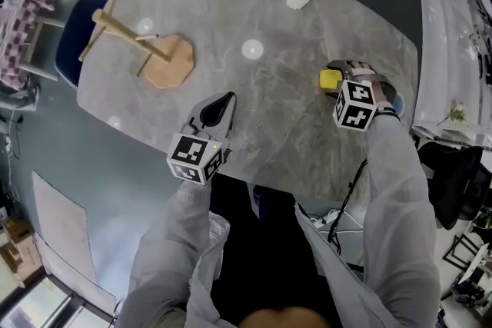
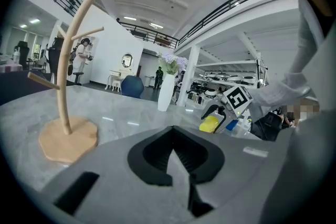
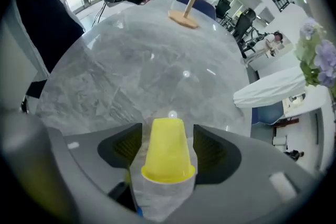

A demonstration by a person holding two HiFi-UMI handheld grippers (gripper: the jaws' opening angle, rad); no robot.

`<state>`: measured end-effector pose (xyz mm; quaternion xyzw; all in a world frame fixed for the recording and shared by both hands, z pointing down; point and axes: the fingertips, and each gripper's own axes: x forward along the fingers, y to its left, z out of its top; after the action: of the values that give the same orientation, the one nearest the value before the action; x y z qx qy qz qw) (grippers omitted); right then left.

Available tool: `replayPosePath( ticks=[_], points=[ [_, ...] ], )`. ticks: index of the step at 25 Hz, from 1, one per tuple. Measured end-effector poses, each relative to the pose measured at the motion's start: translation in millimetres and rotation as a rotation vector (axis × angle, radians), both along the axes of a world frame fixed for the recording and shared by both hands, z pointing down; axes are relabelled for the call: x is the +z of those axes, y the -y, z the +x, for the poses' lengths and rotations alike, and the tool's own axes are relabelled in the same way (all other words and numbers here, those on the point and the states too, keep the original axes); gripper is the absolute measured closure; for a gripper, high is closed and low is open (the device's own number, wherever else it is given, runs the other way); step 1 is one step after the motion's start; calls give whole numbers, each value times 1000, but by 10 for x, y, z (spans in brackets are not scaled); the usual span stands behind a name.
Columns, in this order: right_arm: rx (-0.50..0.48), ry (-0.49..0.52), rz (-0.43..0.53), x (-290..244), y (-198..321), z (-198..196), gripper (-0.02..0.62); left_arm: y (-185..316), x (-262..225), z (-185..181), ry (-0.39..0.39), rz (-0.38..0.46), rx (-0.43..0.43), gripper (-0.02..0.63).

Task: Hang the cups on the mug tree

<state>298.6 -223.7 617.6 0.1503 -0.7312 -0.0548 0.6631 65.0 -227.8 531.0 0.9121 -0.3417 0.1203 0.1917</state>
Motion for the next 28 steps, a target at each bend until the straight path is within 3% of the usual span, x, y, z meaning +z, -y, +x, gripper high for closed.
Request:
replayPosePath(
  ticks=[11, 21, 28],
  points=[
    [-37, -175, -82, 289, 64, 80, 311, 105, 223, -128, 3, -48, -4, 601],
    [-3, -139, -40, 168, 124, 12, 322, 85, 145, -154, 0, -47, 8, 601],
    [105, -36, 64, -115, 201, -97, 333, 84, -25, -206, -2, -29, 16, 601]
  ],
)
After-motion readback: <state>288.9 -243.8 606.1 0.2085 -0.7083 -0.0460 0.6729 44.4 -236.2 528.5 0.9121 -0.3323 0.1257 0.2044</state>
